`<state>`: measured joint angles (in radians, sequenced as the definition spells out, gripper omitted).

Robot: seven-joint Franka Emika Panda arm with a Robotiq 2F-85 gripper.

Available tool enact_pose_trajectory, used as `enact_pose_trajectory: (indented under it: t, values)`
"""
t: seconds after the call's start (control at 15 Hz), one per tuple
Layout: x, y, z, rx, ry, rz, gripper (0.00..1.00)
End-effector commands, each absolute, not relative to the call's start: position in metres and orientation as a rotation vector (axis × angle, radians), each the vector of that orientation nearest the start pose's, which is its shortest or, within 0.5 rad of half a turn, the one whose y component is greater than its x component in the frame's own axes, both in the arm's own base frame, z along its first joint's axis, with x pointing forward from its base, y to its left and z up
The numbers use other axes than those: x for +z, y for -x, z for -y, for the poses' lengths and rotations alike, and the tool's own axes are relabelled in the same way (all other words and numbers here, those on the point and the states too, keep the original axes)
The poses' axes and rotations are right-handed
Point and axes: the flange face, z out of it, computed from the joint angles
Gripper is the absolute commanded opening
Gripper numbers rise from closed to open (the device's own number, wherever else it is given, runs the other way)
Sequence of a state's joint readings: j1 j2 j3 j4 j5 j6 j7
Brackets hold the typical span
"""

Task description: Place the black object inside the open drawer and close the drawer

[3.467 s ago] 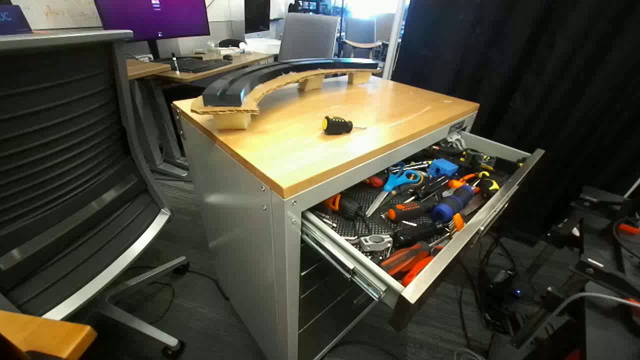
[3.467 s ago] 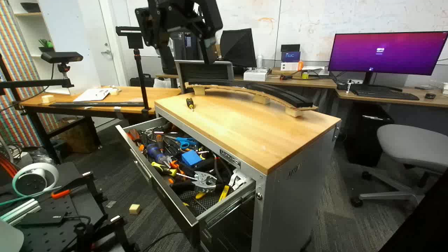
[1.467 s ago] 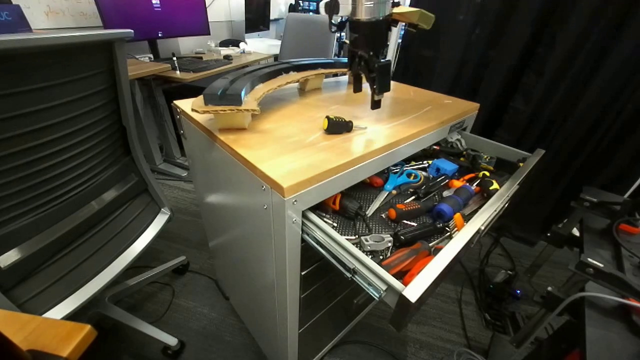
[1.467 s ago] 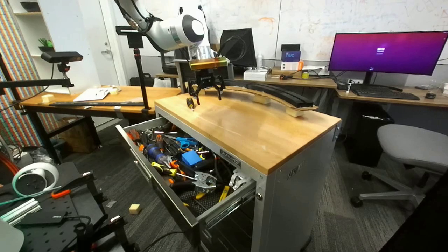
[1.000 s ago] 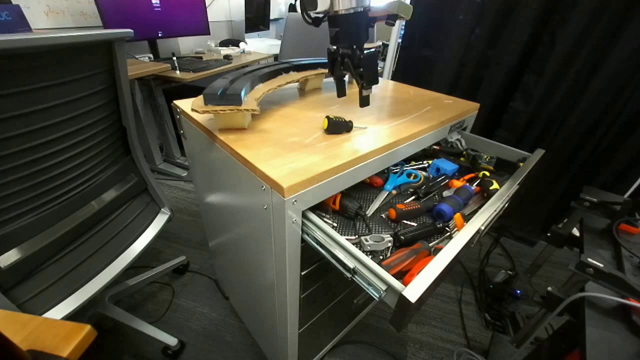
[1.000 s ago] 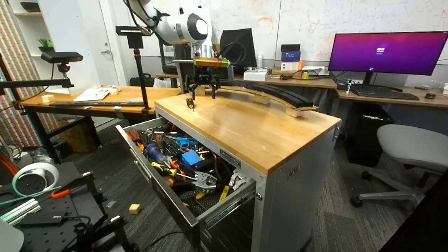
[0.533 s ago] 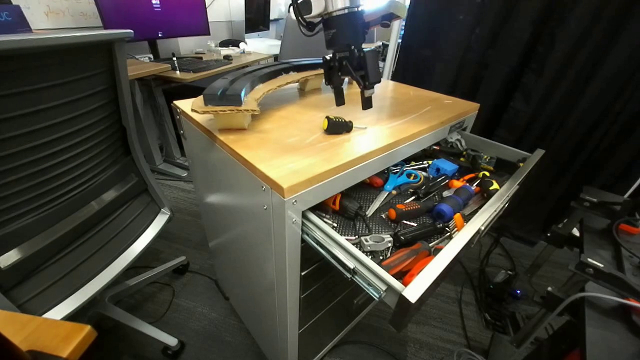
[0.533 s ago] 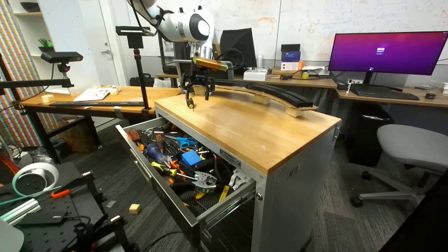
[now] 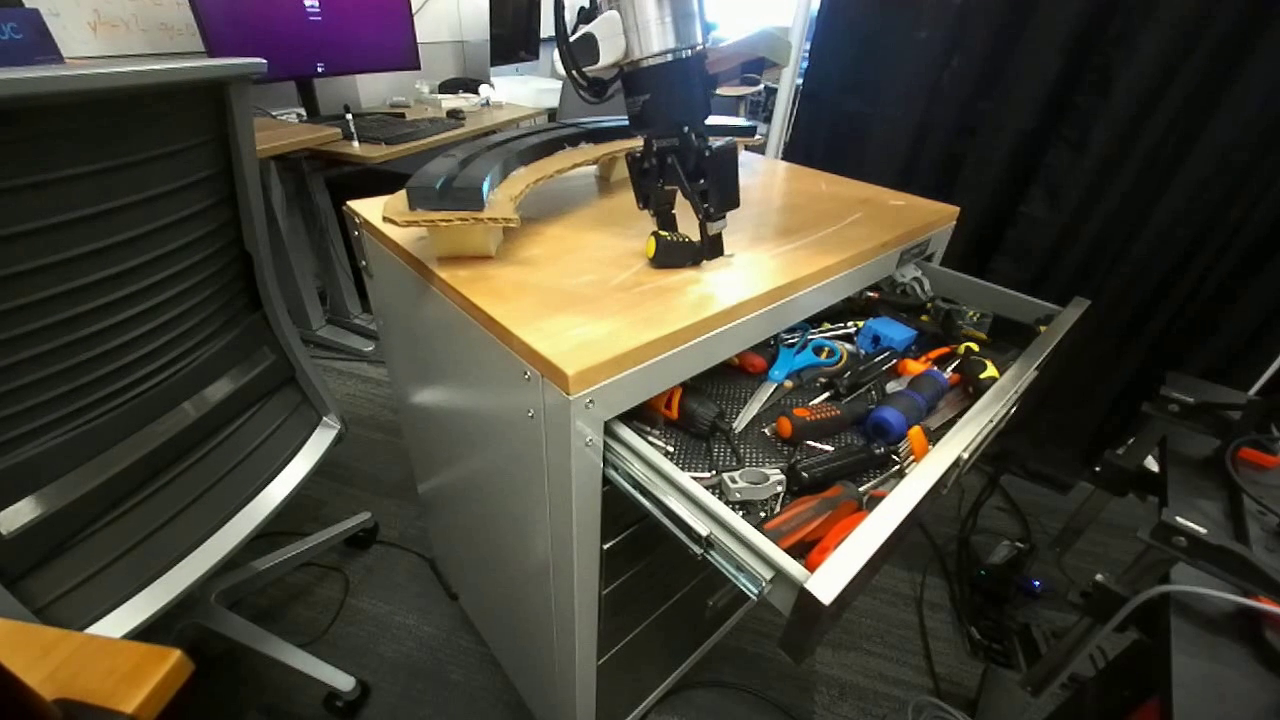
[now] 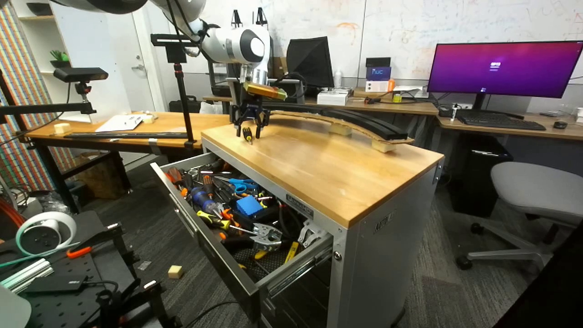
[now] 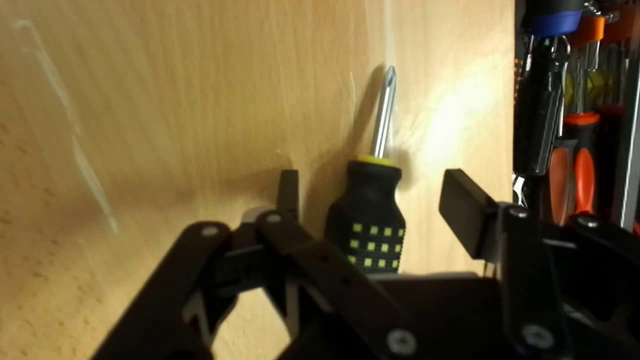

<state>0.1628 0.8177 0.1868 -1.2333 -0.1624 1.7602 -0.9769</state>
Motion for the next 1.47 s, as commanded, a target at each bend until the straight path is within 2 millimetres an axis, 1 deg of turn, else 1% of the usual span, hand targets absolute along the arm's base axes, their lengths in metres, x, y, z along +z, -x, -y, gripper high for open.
enact_pose_trajectory:
  t: [0.0,0.13,0.2,0.27,0.33,0.4,0.47,0.6,0.67,0.73,0.8,0.93,1.0,1.2,1.27,1.33,1.4]
  values:
    - [0.274,-0.692,-0.212,0.388,2.355,1.905,0.4]
    - [0.275,-0.69,-0.208,0.389,2.352,1.897,0.27]
    - [0.274,-0.69,-0.204,0.395,2.364,1.886,0.18]
    - [0.272,-0.689,-0.199,0.408,2.381,1.876,0.12]
    - [0.272,-0.687,-0.19,0.424,2.413,1.858,0.12]
    - [0.275,-0.685,-0.18,0.424,2.484,1.83,0.12]
    - [0.278,-0.689,-0.167,0.415,2.586,1.773,0.12]
    - [0.276,-0.679,-0.142,0.463,2.702,1.68,0.12]
    - [0.272,-0.673,-0.129,0.512,2.752,1.62,0.12]
    - [0.268,-0.667,-0.119,0.573,2.794,1.549,0.12]
    - [0.264,-0.66,-0.113,0.606,2.798,1.514,0.12]
    - [0.261,-0.648,-0.116,0.654,2.753,1.548,0.12]
    - [0.263,-0.642,-0.12,0.654,2.737,1.582,0.12]
    - [0.263,-0.624,-0.127,0.666,2.787,1.602,0.12]
    - [0.261,-0.607,-0.129,0.679,2.774,1.607,0.12]
    - [0.261,-0.594,-0.136,0.696,2.775,1.619,0.12]
    - [0.261,-0.585,-0.137,0.695,2.779,1.628,0.12]
